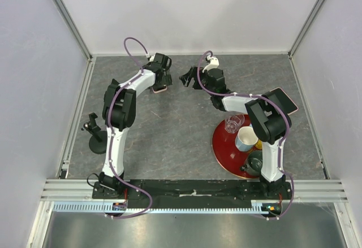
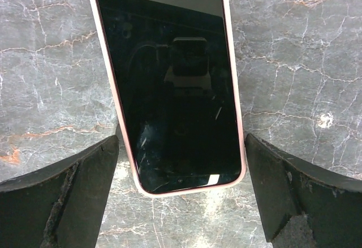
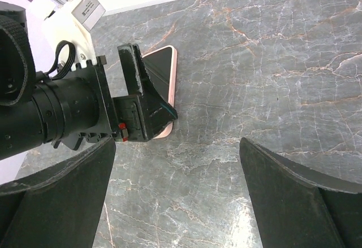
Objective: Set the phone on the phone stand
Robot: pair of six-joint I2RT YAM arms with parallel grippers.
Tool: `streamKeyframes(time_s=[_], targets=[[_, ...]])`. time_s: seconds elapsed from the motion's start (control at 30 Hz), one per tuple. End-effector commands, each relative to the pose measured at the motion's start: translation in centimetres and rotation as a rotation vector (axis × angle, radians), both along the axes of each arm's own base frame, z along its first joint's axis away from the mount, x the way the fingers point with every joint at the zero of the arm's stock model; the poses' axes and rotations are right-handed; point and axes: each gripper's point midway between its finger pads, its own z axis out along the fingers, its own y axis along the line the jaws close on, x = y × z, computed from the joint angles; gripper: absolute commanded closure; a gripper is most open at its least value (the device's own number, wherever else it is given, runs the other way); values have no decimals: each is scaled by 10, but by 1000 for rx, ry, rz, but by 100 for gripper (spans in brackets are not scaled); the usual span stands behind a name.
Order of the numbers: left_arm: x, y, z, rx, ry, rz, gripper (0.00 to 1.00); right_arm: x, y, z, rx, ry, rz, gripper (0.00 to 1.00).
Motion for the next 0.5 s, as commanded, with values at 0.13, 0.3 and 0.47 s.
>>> streamKeyframes(time_s=[0.13,0.3,0.47], targets=[[4,2,0,35,28,18,10,2,4,20,42,-40,16,2],[-3,5,-8,54,52,21,27,9,0,12,-26,-14,-12,2],[-12,2,0,37,41,5,72,21,-10,0,-176,33,-92,2]])
